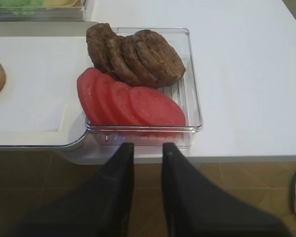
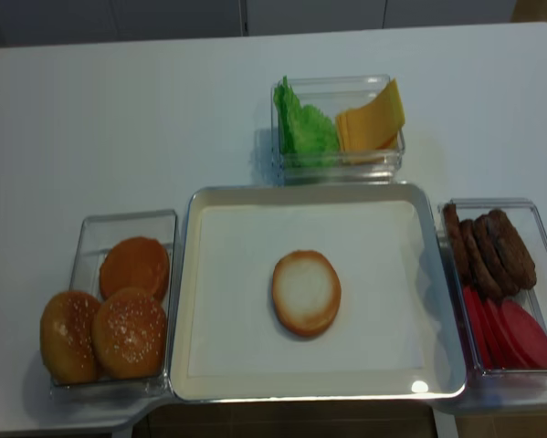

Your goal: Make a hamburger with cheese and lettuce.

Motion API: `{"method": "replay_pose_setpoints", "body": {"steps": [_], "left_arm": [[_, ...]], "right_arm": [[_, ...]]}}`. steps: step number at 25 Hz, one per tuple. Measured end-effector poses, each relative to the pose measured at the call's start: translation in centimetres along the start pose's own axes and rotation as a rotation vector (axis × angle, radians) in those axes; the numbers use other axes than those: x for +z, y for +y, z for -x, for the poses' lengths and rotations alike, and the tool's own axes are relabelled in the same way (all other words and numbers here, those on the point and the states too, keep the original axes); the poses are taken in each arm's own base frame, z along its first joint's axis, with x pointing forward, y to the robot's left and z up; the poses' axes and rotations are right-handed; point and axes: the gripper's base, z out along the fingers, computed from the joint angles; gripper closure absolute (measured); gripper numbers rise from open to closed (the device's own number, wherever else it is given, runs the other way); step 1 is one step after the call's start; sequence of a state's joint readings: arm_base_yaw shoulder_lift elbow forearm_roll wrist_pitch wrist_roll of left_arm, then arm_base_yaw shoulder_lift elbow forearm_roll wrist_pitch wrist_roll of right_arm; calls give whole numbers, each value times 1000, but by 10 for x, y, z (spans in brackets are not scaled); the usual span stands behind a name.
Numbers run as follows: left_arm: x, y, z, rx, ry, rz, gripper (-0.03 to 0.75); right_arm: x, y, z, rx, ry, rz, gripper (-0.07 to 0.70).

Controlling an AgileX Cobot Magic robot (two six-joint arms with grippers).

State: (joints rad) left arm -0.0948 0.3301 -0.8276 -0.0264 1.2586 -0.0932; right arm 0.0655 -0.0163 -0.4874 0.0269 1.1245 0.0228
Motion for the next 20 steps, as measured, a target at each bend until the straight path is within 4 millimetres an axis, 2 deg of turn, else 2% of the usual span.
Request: {"method": "replay_pose_setpoints", "body": {"steps": [5, 8, 15, 20], "left_arm": [[-23, 4, -42, -10, -155, -13, 273], [-29, 6, -61, -12, -222, -20, 273], [-13, 9, -68, 4, -188, 8, 274], [6, 9, -69, 8, -199, 8, 274]], "right_arm": [[0, 0, 0, 0, 0, 0, 479], [0, 0, 0, 0, 0, 0, 479], [0, 0, 0, -1, -1, 0, 479], [0, 0, 0, -1, -1, 0, 479]]}}
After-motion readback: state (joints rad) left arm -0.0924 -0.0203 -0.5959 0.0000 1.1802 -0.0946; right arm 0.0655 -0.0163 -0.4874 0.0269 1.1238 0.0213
